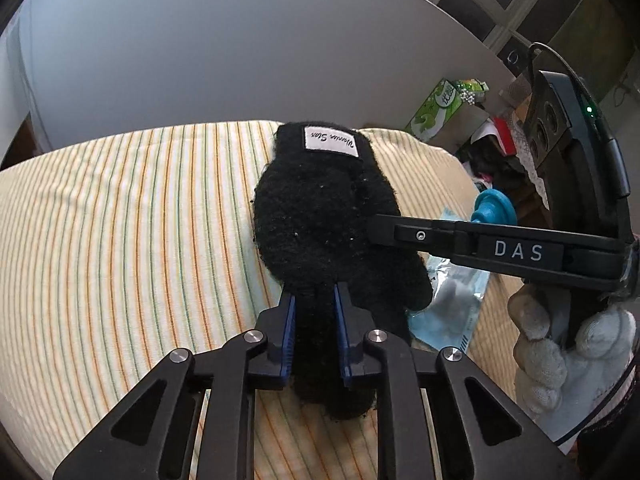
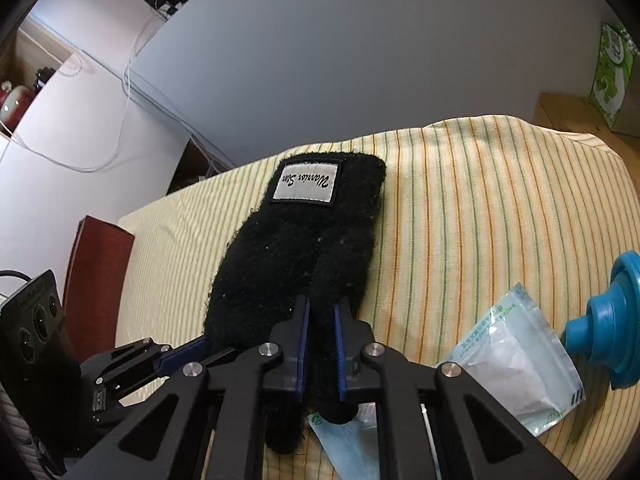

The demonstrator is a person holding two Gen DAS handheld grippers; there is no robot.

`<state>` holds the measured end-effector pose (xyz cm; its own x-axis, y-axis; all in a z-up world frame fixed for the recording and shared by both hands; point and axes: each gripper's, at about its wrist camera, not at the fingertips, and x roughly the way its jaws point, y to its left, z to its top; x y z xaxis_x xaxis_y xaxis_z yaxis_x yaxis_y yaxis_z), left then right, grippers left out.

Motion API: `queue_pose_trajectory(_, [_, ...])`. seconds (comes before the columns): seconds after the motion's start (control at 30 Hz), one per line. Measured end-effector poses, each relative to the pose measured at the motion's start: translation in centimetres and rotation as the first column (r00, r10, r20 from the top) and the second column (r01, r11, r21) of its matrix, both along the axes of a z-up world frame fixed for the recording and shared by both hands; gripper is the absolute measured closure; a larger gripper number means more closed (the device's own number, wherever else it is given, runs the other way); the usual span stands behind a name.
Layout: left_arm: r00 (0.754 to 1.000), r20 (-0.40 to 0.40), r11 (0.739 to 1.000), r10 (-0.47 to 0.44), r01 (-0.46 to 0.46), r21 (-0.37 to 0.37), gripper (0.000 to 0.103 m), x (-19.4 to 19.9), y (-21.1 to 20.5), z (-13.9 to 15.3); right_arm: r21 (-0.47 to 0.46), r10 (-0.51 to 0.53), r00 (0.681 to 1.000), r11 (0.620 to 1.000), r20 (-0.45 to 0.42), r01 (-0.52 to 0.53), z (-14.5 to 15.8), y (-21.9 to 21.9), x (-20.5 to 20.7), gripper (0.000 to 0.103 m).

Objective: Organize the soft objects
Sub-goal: 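Carry the black glove with both tools into the red box and release it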

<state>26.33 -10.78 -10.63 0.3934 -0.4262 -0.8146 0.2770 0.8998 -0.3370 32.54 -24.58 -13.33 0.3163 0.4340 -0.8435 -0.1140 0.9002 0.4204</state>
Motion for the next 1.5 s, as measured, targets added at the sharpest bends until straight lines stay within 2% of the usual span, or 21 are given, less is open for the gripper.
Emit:
queue_pose_trajectory(0.37, [0.997, 0.072, 1.000, 0.005, -0.004, -0.024, 0.088, -2.4, 1.8, 3.4, 0.005, 0.015, 0.996, 1.000, 0.090, -0.016, 4.4, 0.0, -2.5, 0.095])
queue_pose_trajectory(0.63, [0.985, 0.162, 0.998, 0.055, -0.048, -0.049, 0.088, -5.5, 6.5, 8.1, 0.015, 0.074, 0.982, 0.997, 0.174, -0.078, 9.3, 4.3, -4.7, 0.095])
queue_pose_trajectory(0.87, [0.963, 0.225, 0.988, 0.148, -0.137, -0.064, 0.088, -8.5, 13.0, 11.6, 0.035, 0.168, 0.955, 0.983, 0.243, -0.181, 13.3, 11.7, -6.1, 0.095])
queue_pose_trajectory(1.1, [0.925, 0.274, 0.965, 0.264, -0.256, -0.066, 0.088, -11.1, 20.8, 14.0, 0.051, 0.280, 0.915, 0.950, 0.291, -0.307, 16.2, 20.9, -6.8, 0.095])
queue_pose_trajectory(1.3, [0.894, 0.282, 0.937, 0.347, -0.346, -0.058, 0.088, -12.5, 27.2, 14.4, 0.064, 0.354, 0.889, 0.920, 0.292, -0.388, 16.3, 28.2, -6.9, 0.095])
queue_pose_trajectory(1.5, [0.872, 0.262, 0.909, 0.413, -0.414, -0.052, 0.088, -11.6, 31.5, 13.9, 0.065, 0.409, 0.869, 0.895, 0.278, -0.442, 15.7, 33.9, -6.2, 0.095])
